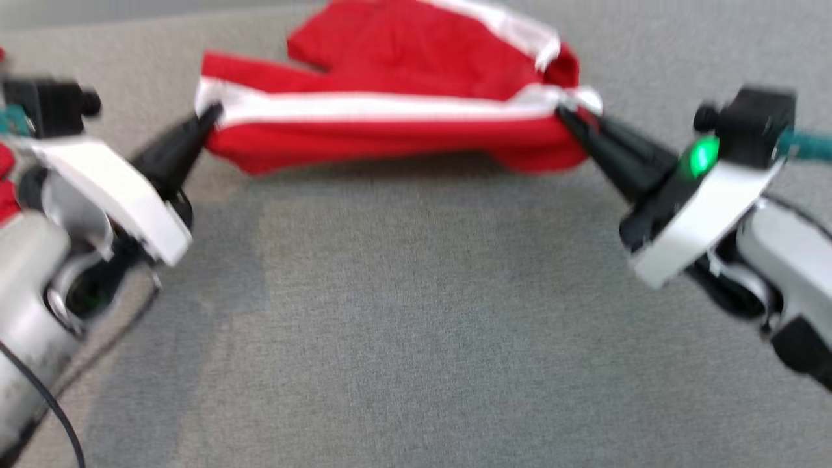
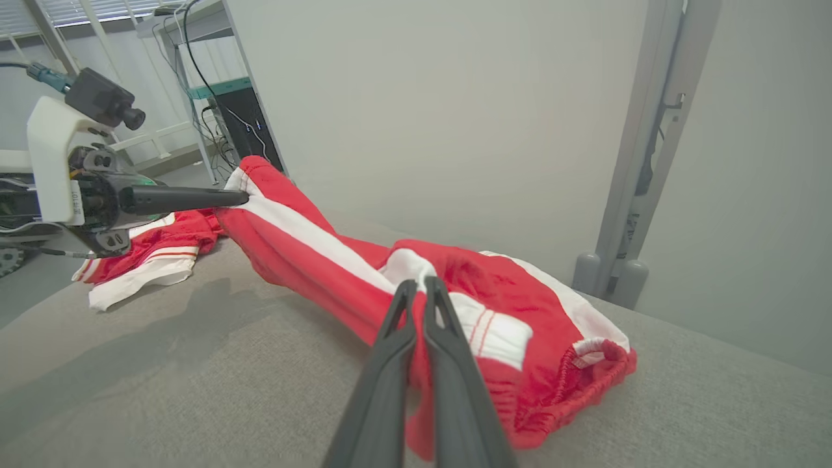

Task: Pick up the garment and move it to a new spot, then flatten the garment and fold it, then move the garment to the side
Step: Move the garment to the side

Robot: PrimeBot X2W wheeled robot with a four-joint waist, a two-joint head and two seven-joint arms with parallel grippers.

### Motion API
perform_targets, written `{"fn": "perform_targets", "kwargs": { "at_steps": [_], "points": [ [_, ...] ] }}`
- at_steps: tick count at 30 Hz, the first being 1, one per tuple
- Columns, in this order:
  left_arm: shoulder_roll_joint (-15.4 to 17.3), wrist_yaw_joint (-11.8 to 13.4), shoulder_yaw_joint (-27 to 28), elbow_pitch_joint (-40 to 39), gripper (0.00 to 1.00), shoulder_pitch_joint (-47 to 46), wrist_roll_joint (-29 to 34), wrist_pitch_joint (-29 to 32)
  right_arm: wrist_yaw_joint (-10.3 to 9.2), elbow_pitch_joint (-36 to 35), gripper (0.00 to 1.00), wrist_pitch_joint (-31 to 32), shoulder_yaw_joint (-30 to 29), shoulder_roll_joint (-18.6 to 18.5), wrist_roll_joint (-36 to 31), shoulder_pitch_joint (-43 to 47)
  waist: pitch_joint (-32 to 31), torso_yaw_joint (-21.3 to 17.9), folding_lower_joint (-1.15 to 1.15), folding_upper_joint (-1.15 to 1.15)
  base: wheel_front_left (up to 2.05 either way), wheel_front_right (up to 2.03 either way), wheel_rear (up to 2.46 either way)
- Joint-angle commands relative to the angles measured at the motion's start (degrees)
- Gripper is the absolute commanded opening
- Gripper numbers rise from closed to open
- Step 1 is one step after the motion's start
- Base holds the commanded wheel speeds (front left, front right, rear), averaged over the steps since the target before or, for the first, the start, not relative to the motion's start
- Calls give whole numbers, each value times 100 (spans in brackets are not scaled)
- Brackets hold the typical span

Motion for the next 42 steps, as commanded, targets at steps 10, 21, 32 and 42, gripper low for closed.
{"fn": "perform_targets", "kwargs": {
  "at_steps": [10,21,32,42],
  "points": [
    [548,841,-66,-1798,0,1976,-260,-910,0,-813,0,-23,-1166,-319,-768,2298,-1174,237,0,0,0,0,0],
    [852,1599,34,-3244,0,3143,-507,-1489,0,-1669,0,-24,-2711,-31,-1807,4523,-1249,379,0,0,0,0,0],
    [790,1833,46,-3243,0,3073,-214,-1469,0,-1839,0,-24,-2840,76,-2105,4822,-1314,171,0,0,0,0,0],
    [683,1697,128,-2716,0,2427,-149,-1095,-1,-1457,0,-24,-2931,125,-1953,4400,-1010,-6,0,0,0,0,0]
  ]
}}
